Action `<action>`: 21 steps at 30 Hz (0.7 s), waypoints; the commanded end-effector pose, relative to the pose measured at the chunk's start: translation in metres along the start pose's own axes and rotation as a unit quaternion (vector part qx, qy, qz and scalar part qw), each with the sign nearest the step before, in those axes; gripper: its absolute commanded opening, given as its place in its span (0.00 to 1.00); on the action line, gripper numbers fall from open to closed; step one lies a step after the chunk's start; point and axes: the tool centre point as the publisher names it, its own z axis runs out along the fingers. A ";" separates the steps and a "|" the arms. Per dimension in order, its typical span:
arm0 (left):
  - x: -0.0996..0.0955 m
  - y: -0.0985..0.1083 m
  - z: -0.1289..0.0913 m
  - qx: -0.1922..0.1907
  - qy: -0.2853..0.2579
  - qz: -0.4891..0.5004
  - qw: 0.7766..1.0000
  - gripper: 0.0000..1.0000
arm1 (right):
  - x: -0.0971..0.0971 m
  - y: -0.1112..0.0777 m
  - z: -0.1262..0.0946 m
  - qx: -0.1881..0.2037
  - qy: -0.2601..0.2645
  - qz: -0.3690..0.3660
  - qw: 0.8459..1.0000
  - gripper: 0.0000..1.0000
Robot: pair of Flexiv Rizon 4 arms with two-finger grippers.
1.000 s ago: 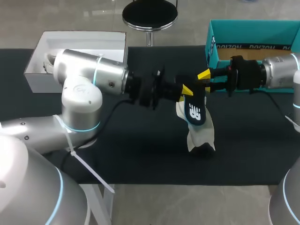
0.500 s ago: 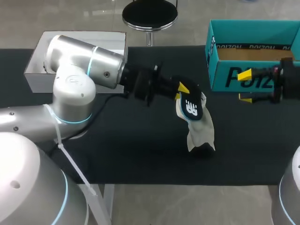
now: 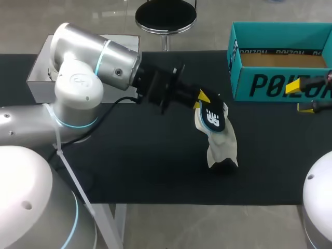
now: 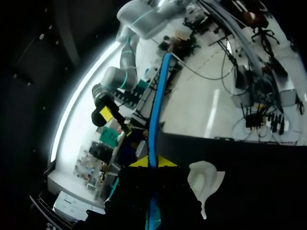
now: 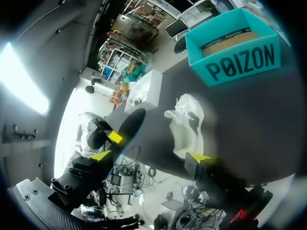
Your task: Take the shoe out of the shoebox, open the shoe tongue, remove and reinsert the insole, then place the shoe into the shoebox
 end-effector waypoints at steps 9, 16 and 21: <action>0.003 -0.013 -0.014 -0.010 0.039 -0.009 0.999 0.00 | 0.000 0.000 -0.014 0.055 -0.119 -0.237 0.963 1.00; 0.009 -0.017 -0.017 -0.012 0.053 -0.018 0.998 0.00 | -0.010 -0.021 -0.039 0.088 -0.085 -0.367 0.922 1.00; 0.011 -0.018 -0.015 -0.010 0.057 -0.017 0.998 0.00 | -0.004 -0.023 -0.034 0.107 -0.099 -0.390 0.909 1.00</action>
